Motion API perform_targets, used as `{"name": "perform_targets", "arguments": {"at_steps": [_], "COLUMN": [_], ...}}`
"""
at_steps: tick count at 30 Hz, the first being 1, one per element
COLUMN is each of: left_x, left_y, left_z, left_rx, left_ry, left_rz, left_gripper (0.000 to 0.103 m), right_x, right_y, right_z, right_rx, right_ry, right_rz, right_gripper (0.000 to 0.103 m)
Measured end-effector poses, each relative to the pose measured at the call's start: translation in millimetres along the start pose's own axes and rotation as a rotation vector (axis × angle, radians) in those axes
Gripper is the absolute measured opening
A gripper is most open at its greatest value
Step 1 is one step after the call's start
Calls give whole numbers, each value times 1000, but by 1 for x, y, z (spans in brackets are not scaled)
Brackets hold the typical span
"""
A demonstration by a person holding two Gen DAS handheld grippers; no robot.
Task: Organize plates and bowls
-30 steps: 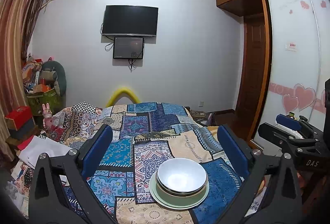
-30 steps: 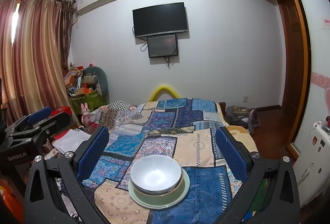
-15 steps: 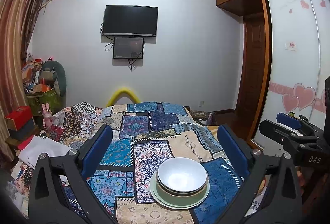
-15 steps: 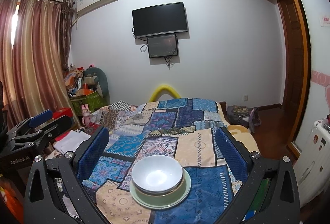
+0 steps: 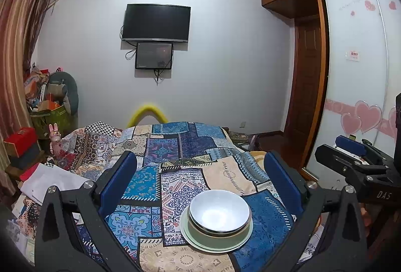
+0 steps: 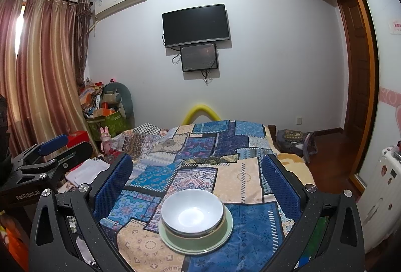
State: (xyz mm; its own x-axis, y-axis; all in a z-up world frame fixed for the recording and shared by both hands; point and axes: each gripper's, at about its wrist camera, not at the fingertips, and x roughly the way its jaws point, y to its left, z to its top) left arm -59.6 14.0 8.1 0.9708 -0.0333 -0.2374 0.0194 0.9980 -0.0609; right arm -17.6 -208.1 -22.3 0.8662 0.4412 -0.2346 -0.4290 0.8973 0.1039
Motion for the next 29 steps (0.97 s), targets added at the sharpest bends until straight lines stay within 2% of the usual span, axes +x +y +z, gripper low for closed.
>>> {"name": "perform_targets", "arguments": {"at_steps": [13,29], "left_x": [2,1], "left_y": [-7,-9], "left_z": [-1,1], "left_rx": [36,13], "left_ry": [10,-10], "left_rz": [-28,-25], "left_gripper": [103,103], "right_x": [0,5], "right_y": [2,0], "right_z": [1,0], "right_rx": [-1,-1], "right_ry": [2,10], "right_rz": [-1,4], "right_gripper": [103,103]}}
